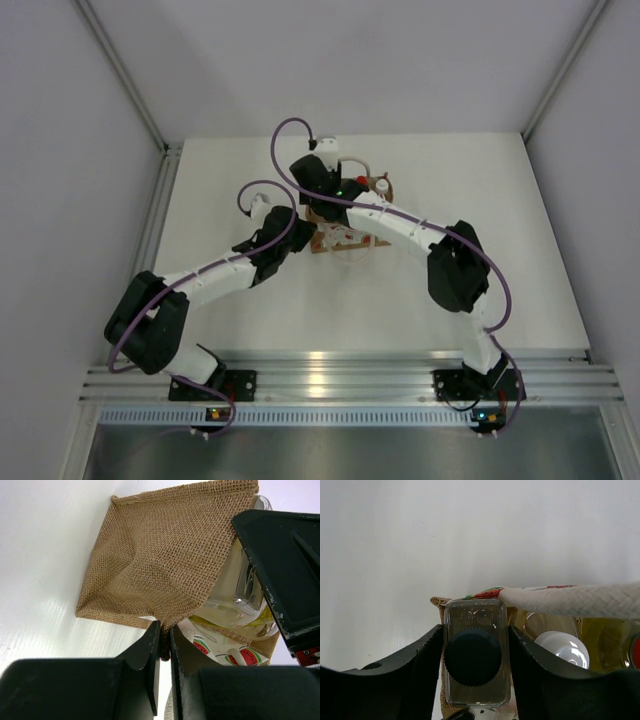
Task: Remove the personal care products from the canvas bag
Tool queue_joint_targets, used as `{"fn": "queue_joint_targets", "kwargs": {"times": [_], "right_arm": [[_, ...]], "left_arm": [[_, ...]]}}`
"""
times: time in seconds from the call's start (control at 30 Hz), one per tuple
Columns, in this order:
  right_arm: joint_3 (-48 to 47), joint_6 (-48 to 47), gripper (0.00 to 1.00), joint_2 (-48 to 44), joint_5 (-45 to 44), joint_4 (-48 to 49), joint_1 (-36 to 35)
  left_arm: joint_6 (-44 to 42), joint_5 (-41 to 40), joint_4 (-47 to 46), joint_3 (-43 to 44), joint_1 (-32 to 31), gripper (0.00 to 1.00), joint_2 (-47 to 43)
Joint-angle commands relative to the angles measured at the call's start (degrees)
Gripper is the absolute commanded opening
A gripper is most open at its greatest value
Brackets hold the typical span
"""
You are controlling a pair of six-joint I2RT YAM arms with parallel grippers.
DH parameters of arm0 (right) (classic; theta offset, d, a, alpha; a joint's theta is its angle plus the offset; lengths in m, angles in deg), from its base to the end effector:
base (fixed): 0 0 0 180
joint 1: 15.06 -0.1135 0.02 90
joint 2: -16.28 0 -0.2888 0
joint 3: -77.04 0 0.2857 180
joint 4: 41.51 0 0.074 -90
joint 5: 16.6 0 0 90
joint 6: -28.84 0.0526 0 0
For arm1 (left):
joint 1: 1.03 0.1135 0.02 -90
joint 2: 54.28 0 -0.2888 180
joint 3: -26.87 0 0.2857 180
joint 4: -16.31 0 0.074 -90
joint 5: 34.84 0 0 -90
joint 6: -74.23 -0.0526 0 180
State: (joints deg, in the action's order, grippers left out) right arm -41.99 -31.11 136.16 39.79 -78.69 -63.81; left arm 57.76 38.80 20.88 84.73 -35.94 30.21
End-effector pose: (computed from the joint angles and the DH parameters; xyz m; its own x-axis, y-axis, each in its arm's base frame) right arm 0.3795 0.3886 0.2871 -0.5212 0.0382 -0.8526 -0.0897 0.9910 0.0993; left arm 0.2989 -0.1905 0.2084 -0.4576 -0.8027 -0.3824 -0.3077 0.5465 -0.7789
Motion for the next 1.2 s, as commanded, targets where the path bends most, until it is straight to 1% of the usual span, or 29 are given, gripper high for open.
{"fn": "queue_joint_targets", "kwargs": {"times": [0.0,0.03,0.1,0.13,0.2,0.23,0.27,0.3,0.47,0.67,0.9,1.17], "right_arm": [[1.0,2.13,0.46,2.91,2.49,-2.36,-2.22],[1.27,2.13,0.45,2.91,2.49,-2.36,-2.22],[1.44,2.21,0.45,3.08,2.49,-2.28,-2.22],[1.44,2.04,0.4,3.17,2.67,-2.28,-2.22],[1.27,1.6,0.29,2.82,3.02,-2.28,-2.22],[0.83,1.34,0.14,2.56,3.19,-2.36,-2.31],[0.66,0.73,0.04,2.21,3.37,-2.36,-2.31],[0.39,0.46,0.0,1.16,3.37,-2.36,-2.31],[-0.93,-1.65,0.0,-2.62,2.23,-2.28,-2.93],[-3.83,-4.64,0.0,-4.03,0.21,-2.28,-3.98],[-6.11,-5.69,0.0,-5.26,-0.76,-2.28,-4.33],[-6.03,-5.96,0.0,-7.37,-0.14,-2.19,-4.25]], "left_arm": [[-1.03,4.06,4.3,-1.7,-0.5,0.0,1.91],[-1.11,4.06,4.3,-1.7,-0.42,0.0,1.82],[-1.29,4.06,4.3,-1.7,-0.33,0.0,1.73],[-1.29,4.14,4.3,-1.79,-0.24,0.0,1.65],[-1.29,4.23,4.3,-1.7,-0.15,0.0,1.64],[-1.38,4.14,4.3,-1.62,-0.24,0.0,1.73],[-1.55,4.32,4.3,-1.53,-0.24,0.0,1.65],[-1.64,4.23,4.3,-1.53,-0.24,0.0,1.73],[-1.82,4.49,4.3,-1.44,-0.15,0.0,2.35],[-1.73,4.23,4.21,-1.44,-0.15,0.0,1.91],[-1.64,4.14,4.3,-1.61,-0.15,0.0,1.56],[-1.2,3.97,4.21,-1.88,-0.24,0.0,1.47]]}}
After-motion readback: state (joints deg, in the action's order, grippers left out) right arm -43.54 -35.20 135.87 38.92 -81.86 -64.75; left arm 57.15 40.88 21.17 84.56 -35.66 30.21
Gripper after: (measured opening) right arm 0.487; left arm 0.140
